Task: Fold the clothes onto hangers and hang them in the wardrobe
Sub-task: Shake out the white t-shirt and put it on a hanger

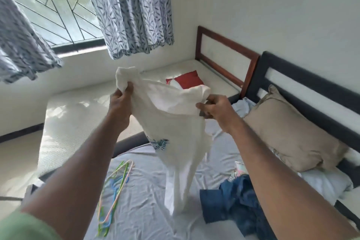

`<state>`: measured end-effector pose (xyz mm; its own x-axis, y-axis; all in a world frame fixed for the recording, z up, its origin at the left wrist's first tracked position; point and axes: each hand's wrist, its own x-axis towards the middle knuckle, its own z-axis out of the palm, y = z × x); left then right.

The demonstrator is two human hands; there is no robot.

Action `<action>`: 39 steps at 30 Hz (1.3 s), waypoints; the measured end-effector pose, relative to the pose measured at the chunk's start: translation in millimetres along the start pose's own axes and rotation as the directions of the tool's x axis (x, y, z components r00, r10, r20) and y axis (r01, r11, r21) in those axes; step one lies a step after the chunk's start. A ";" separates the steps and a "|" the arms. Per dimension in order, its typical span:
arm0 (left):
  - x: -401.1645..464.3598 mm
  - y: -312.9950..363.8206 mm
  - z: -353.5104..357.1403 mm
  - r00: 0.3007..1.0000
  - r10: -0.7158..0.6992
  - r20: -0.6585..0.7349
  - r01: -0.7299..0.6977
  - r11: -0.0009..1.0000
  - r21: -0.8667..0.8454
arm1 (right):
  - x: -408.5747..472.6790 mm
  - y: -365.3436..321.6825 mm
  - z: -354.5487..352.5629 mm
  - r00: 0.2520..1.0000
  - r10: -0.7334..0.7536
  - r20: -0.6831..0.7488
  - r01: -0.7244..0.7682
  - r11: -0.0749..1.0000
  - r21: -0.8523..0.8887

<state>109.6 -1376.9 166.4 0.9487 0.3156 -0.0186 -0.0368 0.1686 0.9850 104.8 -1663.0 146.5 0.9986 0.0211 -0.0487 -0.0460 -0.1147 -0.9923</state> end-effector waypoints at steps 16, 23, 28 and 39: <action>-84.8 191.1 -18.1 0.954 0.298 -0.024 -0.296 0.953 0.069 | -58.4 -134.1 5.4 0.921 -0.249 -0.299 0.296 0.948 0.121; -149.6 198.7 -19.6 0.980 0.199 0.020 -0.200 0.968 0.152 | -106.0 -147.9 -36.3 0.904 -0.254 -0.343 0.311 0.943 0.121; -189.3 181.1 -7.9 0.967 0.170 0.190 -0.206 0.960 0.187 | -137.4 -149.7 -55.4 0.932 -0.274 -0.238 0.317 0.934 0.167; -244.6 202.4 60.6 0.802 0.078 0.593 -0.188 0.974 0.126 | -189.4 -183.2 -13.0 0.739 -0.346 0.579 0.169 0.926 0.337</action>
<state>-110.9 -1476.6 380.7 0.9438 -0.2872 0.1636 -0.1745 -0.0126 0.9846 -75.5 -1658.9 339.0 0.7380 0.6302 0.2413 0.1173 0.2323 -0.9655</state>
